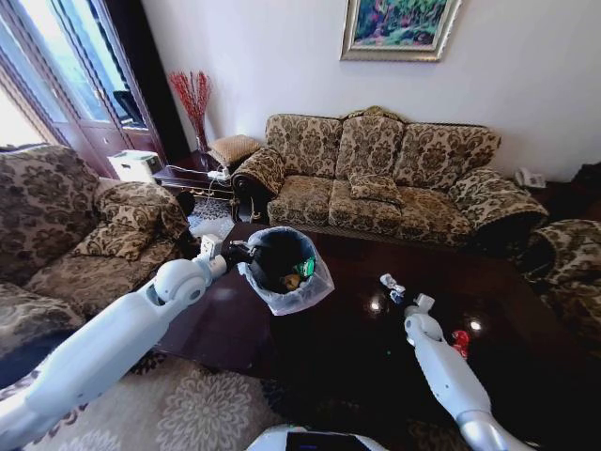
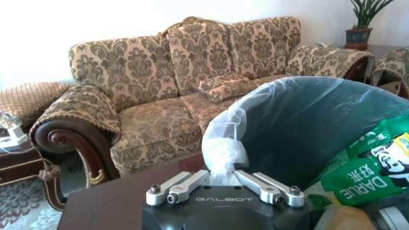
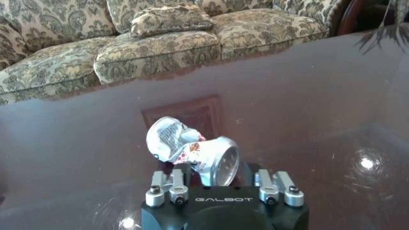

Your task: Move to the front of the table and place the trash on the table into the trash bin.

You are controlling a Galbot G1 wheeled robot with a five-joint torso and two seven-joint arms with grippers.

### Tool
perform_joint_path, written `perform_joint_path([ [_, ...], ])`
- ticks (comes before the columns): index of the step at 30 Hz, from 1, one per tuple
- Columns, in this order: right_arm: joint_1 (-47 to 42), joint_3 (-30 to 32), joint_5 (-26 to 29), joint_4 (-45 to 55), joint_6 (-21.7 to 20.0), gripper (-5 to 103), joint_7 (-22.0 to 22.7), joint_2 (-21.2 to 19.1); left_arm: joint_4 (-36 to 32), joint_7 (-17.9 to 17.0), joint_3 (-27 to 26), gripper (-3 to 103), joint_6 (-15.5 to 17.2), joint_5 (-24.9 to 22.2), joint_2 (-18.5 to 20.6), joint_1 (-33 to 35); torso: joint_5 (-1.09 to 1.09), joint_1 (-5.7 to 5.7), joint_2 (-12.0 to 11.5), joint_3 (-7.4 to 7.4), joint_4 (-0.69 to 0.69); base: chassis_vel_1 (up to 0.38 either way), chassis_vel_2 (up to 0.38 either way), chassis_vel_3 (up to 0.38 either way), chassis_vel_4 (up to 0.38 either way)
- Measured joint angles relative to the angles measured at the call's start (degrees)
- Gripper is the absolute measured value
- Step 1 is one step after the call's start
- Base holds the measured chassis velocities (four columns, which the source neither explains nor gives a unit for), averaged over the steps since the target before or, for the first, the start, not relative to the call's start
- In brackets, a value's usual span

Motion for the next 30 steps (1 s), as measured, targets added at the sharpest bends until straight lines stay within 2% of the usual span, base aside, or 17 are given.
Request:
perform_joint_path([
  [3,-0.3,0.0,0.0,0.3,0.1,46,-0.2,0.0,-0.1,0.0,-0.2,2,-0.2,0.0,0.1,0.1,0.00,0.00,0.0,0.00,0.00,0.000,0.000,0.000,0.000],
  [7,-1.3,0.1,0.3,1.7,0.1,24,-0.2,0.1,-0.2,0.1,-0.4,2,-0.6,0.0,0.3,0.2,0.00,0.00,0.0,0.00,0.00,0.000,0.000,0.000,0.000],
  [9,-1.6,0.2,0.3,2.0,0.1,24,-0.2,0.0,-0.3,0.1,-0.5,2,-0.6,0.0,0.4,0.2,0.00,0.00,0.0,0.00,0.00,0.000,0.000,0.000,0.000],
  [12,-2.9,0.4,0.2,4.0,0.3,13,0.1,-0.3,-0.5,0.2,-0.5,2,-0.8,-0.1,0.4,0.3,0.00,0.00,0.0,0.00,0.00,0.000,0.000,0.000,0.000],
  [16,-5.3,0.4,-2.1,7.6,1.1,12,-0.7,-1.4,-0.6,0.2,-0.6,2,-0.9,-0.1,0.4,0.5,0.01,0.01,0.0,0.00,0.00,0.000,0.000,0.000,0.000],
  [19,-7.2,0.9,-7.2,9.8,3.2,12,-9.7,-4.6,-0.7,0.3,-0.6,2,-1.0,-0.1,0.2,0.7,0.01,0.00,0.0,0.00,-0.01,0.000,0.000,0.000,0.000],
  [20,-7.3,0.9,-7.6,10.2,3.6,12,-11.4,-5.8,-0.7,0.4,-0.6,2,-1.0,-0.1,0.2,0.7,0.00,0.00,0.0,0.00,-0.01,0.000,0.000,0.000,0.000],
  [24,-8.1,0.4,-6.3,12.8,3.4,12,-12.1,-7.9,-0.7,0.5,-0.5,2,-1.1,0.0,0.0,0.6,0.01,0.00,0.0,0.00,-0.01,0.000,0.000,0.000,0.000],
  [30,-10.5,0.6,-5.4,16.9,3.3,12,-11.4,-8.4,-0.6,0.5,-0.5,2,-1.1,-0.1,0.0,0.0,0.01,0.00,0.0,0.00,0.00,0.000,0.000,0.000,0.000],
])
